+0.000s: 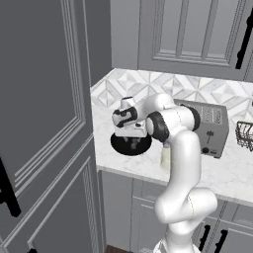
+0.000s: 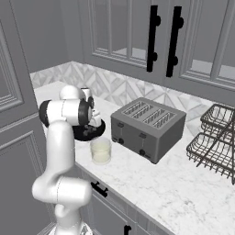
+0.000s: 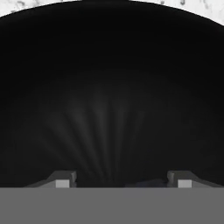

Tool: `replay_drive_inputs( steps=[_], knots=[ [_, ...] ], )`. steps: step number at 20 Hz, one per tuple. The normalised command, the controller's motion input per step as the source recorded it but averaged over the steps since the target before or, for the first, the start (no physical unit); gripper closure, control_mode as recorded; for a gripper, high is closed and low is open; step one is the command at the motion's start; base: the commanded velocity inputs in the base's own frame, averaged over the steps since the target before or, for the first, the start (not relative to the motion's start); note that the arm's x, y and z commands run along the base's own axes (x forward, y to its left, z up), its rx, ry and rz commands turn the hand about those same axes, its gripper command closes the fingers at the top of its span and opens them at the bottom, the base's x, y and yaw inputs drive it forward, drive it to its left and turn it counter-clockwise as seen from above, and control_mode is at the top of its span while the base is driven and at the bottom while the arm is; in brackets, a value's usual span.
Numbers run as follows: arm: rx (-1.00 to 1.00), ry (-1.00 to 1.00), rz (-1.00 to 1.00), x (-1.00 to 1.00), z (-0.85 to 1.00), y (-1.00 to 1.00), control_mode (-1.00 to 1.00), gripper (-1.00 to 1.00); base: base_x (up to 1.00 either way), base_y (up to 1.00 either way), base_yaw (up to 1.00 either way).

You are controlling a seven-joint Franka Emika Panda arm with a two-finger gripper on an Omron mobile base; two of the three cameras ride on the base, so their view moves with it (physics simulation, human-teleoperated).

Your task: Grab a lemon wedge from the fridge and one ice cube from the ice bowl, and put them in the glass of lemonade.

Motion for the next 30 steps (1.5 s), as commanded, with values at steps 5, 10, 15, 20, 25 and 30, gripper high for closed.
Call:
replay_drive_inputs(
  steps=[5,10,15,20,25,30],
  knots=[
    [0.0,0.02,-0.03,-0.18,-0.31,0.0,-1.0,1.0,0.0,0.0,0.0],
    [0.0,0.0,-0.04,-0.18,-0.24,0.0,-1.0,1.0,0.0,0.0,0.0],
    [0.0,-0.03,-0.03,-0.12,-0.17,0.0,-1.0,1.0,0.0,0.0,0.0],
    [0.0,0.0,0.0,-0.01,0.0,0.0,-1.0,1.0,0.0,0.0,0.0],
    [0.0,-0.08,0.0,-0.19,0.19,0.0,-1.0,1.0,0.0,0.0,0.0],
    [-0.01,-0.07,0.0,-0.35,0.65,0.0,-1.0,1.0,0.0,0.0,0.0]
  ],
)
